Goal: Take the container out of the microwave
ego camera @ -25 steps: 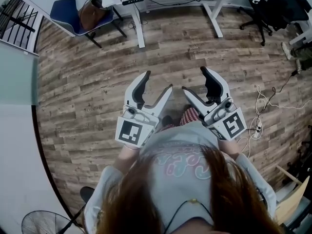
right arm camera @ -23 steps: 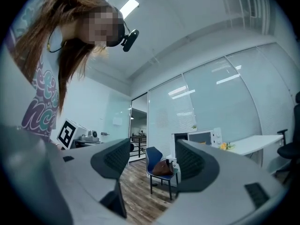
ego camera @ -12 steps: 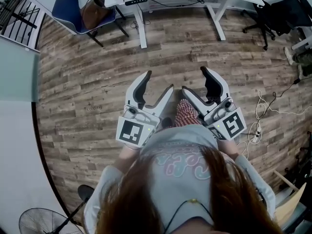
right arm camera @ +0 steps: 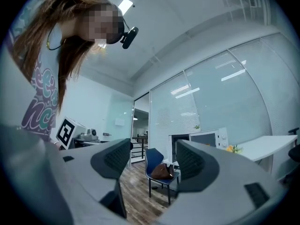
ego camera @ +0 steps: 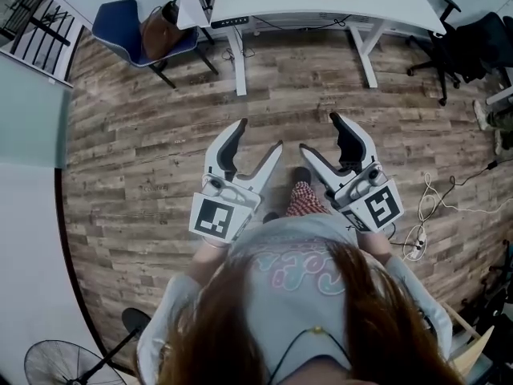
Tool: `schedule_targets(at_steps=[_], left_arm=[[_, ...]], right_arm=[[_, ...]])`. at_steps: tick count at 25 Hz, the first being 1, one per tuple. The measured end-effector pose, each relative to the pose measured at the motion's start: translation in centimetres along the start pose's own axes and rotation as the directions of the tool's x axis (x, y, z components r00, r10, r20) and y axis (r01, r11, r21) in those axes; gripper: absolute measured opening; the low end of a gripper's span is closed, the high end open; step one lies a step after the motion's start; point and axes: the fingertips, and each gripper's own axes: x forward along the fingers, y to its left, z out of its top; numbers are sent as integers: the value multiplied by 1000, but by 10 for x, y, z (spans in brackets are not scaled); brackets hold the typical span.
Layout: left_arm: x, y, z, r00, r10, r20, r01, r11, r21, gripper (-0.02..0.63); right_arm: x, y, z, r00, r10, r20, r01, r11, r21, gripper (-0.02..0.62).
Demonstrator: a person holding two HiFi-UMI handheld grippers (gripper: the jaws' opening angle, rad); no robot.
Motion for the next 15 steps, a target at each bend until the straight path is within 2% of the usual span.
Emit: schedule_targets(at_steps=[5, 8, 12, 15], left_arm=[[34, 20, 1, 1000, 1, -5, -1, 1000, 7, 256], [52, 27, 0, 999, -5, -35, 6, 1000, 20, 256], [76, 34, 7, 1000, 7, -16, -7, 1000, -4, 256], [93, 37, 6, 1000, 10, -15, -9, 1000, 15, 256]], right_arm=[[23, -31, 3, 1000, 10, 13, -10, 1000, 0, 301], [31, -48, 2, 1000, 8, 5, -8, 1000, -3, 301], [39, -69, 5, 1000, 16, 4, -16, 1000, 1, 301], [42, -86, 5, 1000, 20, 7, -20, 1000, 4, 301]])
